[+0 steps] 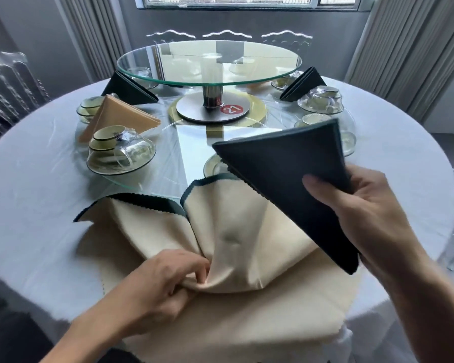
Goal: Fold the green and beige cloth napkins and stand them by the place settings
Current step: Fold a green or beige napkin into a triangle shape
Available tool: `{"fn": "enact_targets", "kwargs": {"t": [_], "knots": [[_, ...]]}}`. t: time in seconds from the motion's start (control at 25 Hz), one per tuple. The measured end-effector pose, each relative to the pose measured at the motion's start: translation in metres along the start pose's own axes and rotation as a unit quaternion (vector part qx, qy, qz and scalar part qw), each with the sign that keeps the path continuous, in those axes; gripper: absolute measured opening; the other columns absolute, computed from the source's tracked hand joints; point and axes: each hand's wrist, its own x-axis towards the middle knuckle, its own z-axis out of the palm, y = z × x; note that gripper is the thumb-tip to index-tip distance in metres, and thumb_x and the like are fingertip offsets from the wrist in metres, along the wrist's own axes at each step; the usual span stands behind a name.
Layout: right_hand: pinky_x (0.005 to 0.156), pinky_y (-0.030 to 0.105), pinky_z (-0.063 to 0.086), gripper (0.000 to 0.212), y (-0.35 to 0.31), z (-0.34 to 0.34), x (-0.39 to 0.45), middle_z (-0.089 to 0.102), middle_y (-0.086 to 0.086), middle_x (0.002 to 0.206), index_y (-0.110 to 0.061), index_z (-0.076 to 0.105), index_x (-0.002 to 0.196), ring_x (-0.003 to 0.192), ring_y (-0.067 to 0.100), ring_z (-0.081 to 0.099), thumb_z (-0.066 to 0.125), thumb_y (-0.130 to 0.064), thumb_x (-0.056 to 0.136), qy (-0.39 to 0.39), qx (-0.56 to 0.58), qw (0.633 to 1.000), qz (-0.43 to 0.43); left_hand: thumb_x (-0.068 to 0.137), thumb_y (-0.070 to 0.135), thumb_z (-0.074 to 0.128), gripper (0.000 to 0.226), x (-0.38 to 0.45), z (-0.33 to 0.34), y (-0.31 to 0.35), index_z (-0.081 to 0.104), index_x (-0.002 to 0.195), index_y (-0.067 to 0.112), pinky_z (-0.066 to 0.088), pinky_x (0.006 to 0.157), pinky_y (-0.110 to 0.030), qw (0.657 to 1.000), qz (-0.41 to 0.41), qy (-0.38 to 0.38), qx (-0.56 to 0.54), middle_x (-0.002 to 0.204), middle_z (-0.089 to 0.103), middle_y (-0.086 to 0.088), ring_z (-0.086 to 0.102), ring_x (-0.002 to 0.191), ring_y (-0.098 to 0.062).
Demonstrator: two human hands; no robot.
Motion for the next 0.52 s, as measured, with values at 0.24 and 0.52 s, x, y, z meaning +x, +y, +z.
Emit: {"fn": "enact_targets", "kwargs": {"t": [0.24, 0.52], "knots": [[0.062, 0.048, 0.05, 0.028, 0.013, 0.092, 0.055, 0.064, 0.019, 0.075, -0.003, 0.062, 0.082, 0.067, 0.029, 0.061, 0.049, -0.027, 0.075, 0.002, -0.113, 0.993, 0.02, 0.089, 0.055, 0.056, 0.023, -0.009, -0.014, 0.022, 0.057, 0.098, 0.034, 0.044, 0.068, -0.013, 0.999, -0.045, -0.007, -0.02, 0.085, 0.065, 0.02, 0.058, 0.083, 0.006], [0.084, 0.041, 0.043, 0.036, 0.026, 0.18, 0.092, 0.065, 0.019, 0.112, -0.008, 0.059, 0.111, 0.106, 0.037, 0.06, 0.042, -0.035, 0.095, 0.023, -0.311, 0.949, 0.047, 0.064, 0.051, 0.061, 0.054, 0.077, -0.042, -0.009, 0.059, 0.113, 0.029, 0.047, 0.072, -0.017, 0.946, -0.221, 0.202, -0.126, 0.097, 0.068, 0.011, 0.064, 0.091, -0.009]]}}
